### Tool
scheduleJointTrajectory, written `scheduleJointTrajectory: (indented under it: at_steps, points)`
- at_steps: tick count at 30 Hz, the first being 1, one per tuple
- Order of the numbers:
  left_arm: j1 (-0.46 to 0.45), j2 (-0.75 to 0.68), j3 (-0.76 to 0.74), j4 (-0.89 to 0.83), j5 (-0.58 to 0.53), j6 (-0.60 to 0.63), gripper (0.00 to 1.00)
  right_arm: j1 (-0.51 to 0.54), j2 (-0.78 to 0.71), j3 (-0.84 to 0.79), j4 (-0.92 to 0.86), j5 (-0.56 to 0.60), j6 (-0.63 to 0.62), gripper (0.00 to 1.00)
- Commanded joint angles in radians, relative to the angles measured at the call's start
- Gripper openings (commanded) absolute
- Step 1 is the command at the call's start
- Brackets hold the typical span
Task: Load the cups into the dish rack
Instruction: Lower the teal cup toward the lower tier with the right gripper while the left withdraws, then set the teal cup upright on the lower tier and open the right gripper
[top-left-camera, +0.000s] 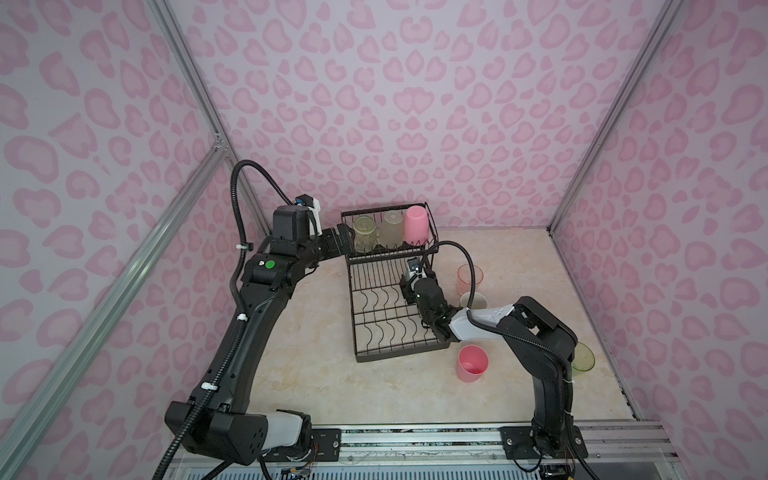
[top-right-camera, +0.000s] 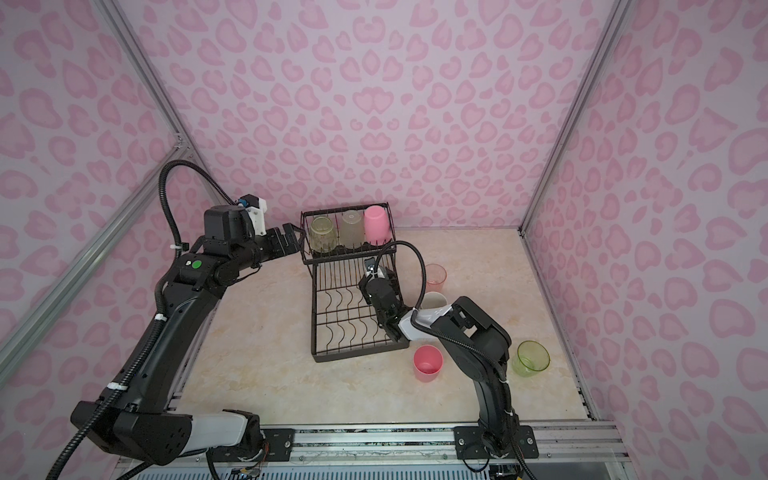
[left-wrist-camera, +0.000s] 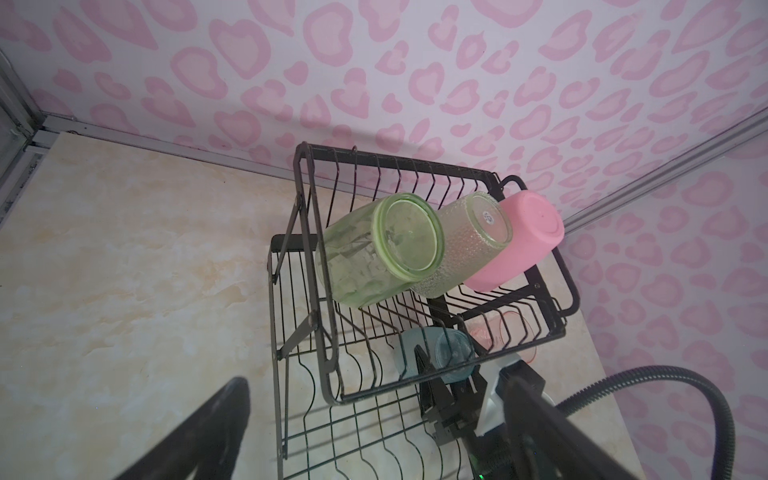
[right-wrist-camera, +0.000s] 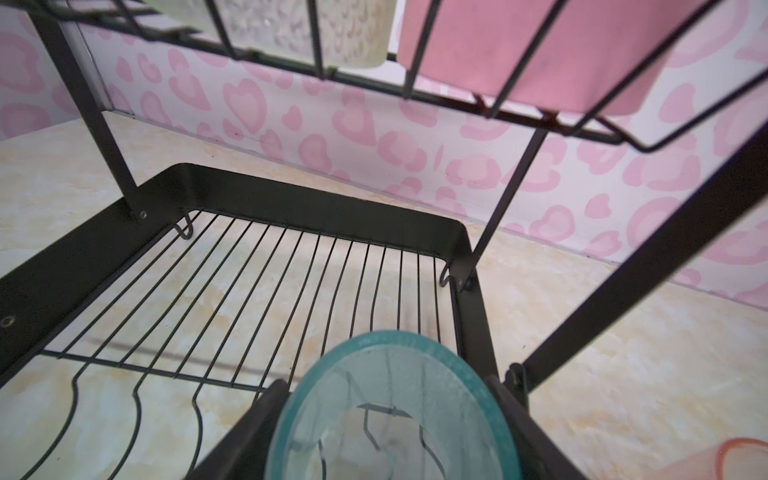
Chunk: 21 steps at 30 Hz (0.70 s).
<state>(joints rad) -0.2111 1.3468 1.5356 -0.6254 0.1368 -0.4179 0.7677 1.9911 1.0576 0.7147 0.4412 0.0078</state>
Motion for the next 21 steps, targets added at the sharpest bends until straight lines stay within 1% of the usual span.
scheduleJointTrajectory:
  at_steps: [1,4,9,12,21]
  points:
    - [0.0,0.003,-0.006,0.032,0.016,0.001,0.97,-0.002,0.014,0.006,0.06,0.018,0.004,0.78]
    - [0.001,0.003,-0.014,0.036,0.022,-0.002,0.97,0.0,0.007,-0.005,0.061,0.018,0.01,0.87]
    - [0.001,-0.001,-0.028,0.042,0.024,-0.004,0.97,0.014,-0.022,-0.044,0.1,0.025,-0.008,0.98]
    - [0.001,-0.006,-0.036,0.043,0.02,-0.004,0.97,0.025,-0.047,-0.066,0.114,0.03,-0.027,0.99]
    - [0.002,-0.013,-0.061,0.045,0.006,-0.007,0.97,0.045,-0.094,-0.103,0.085,0.025,-0.029,0.99]
